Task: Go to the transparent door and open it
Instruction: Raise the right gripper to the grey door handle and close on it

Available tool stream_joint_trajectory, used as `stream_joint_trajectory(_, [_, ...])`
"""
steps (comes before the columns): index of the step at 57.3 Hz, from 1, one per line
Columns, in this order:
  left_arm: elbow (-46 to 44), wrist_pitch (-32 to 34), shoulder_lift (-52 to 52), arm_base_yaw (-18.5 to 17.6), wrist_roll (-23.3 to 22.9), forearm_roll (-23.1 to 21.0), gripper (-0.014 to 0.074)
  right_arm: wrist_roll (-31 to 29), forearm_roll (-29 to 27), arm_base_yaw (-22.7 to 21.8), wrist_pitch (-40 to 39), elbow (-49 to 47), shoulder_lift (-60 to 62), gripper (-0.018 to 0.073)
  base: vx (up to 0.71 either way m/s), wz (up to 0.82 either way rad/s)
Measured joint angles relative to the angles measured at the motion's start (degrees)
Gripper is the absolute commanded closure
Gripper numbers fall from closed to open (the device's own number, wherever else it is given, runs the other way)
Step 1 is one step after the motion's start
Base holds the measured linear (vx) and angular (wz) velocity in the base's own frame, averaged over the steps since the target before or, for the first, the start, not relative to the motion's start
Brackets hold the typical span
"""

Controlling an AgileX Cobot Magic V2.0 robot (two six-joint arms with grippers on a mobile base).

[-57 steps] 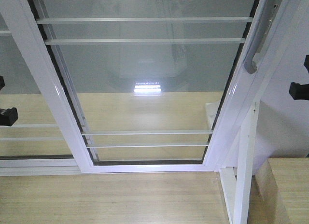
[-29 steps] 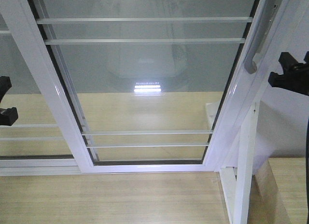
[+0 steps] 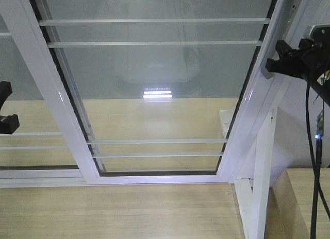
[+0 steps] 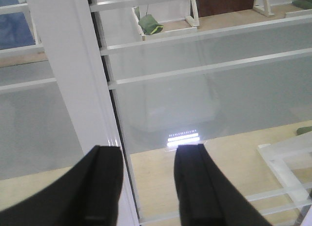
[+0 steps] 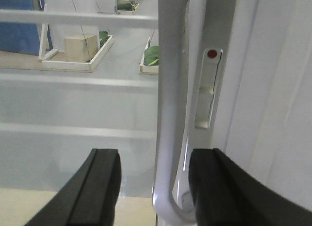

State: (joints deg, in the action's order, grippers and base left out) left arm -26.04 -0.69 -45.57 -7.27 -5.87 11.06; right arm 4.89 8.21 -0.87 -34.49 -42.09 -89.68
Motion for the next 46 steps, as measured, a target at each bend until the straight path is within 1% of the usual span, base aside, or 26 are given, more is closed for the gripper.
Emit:
stream_joint_trajectory(6, [0.0, 0.0, 0.0, 0.0, 0.0, 0.0, 0.0195, -0.2, -1.1, 0.0, 2.66, -4.97, -2.46, 0.016, 0.0, 0.0])
stream_joint_trajectory(26, [0.0, 0.0, 0.0, 0.0, 0.0, 0.0, 0.0195, -0.24, -0.86, 0.0, 9.25, -18.45, -10.54, 0.016, 0.0, 0.0])
stream_joint_trajectory(36, [0.0, 0.0, 0.0, 0.0, 0.0, 0.0, 0.0195, -0.24, -0.86, 0.0, 10.82, -22.46, -13.06, 0.0166, 0.0, 0.0])
stream_joint_trajectory(46, [0.0, 0.0, 0.0, 0.0, 0.0, 0.0, 0.0195, -0.24, -0.37, 0.21, 11.86, -23.7, -13.72, 0.0188, 0.0, 0.0])
